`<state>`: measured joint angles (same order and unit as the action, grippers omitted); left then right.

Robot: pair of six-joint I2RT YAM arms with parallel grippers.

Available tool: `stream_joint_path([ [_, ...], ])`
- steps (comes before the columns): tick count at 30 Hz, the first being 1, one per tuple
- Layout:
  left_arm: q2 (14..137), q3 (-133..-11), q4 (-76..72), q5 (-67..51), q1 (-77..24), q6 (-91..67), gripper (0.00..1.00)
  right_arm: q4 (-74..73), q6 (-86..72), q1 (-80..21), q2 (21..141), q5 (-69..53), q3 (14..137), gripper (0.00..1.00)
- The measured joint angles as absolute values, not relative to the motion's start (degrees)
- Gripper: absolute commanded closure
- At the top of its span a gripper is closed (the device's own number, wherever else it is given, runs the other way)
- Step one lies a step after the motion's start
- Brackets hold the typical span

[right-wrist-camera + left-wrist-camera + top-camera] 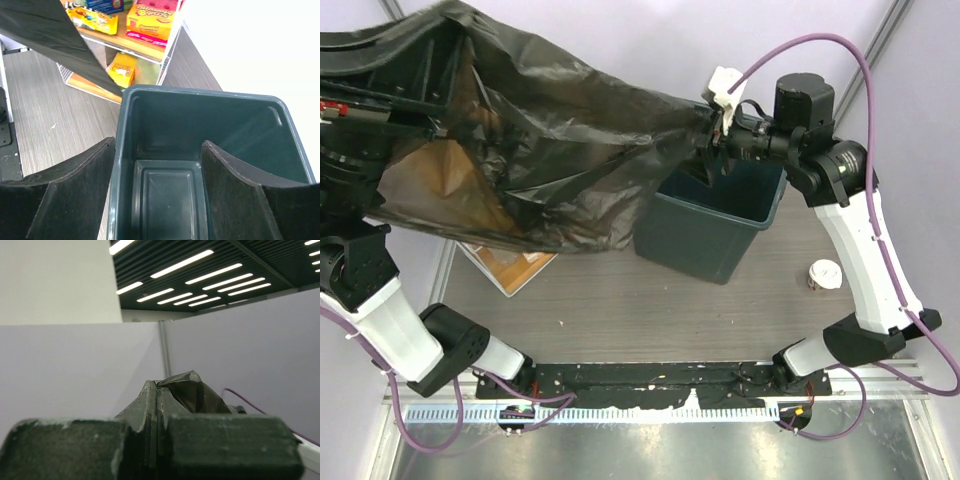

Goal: Put the trash bags into the trash bin

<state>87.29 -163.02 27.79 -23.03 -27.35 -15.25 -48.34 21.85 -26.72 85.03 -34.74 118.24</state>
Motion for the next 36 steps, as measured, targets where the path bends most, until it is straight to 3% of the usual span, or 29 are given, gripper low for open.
stream_joint_path([
  [5, 87.9, -163.2, 26.0, -12.7, -27.4, -7.2, 1.00, -49.2, 24.9, -26.5, 79.3, -37.6, 111.5, 0.26],
  [10, 89.4, -161.9, 25.5, -10.6, -27.4, -4.9, 1.00, -51.9, 27.6, -26.5, 74.9, -37.5, 108.6, 0.26],
  [19, 90.2, -160.0, 30.9, -24.4, -27.3, -10.4, 1.00, -51.2, 27.5, -26.5, 78.6, -30.6, 118.4, 0.24],
  [25, 89.2, -161.1, 25.2, -32.4, -25.5, -23.0, 1.00, -49.7, 22.8, -26.5, 85.7, -39.0, 123.7, 0.17],
  [36, 90.4, -161.4, 16.7, -37.5, -23.0, -35.9, 1.00, -38.4, 12.7, -27.4, 89.1, -53.5, 116.0, 0.13],
])
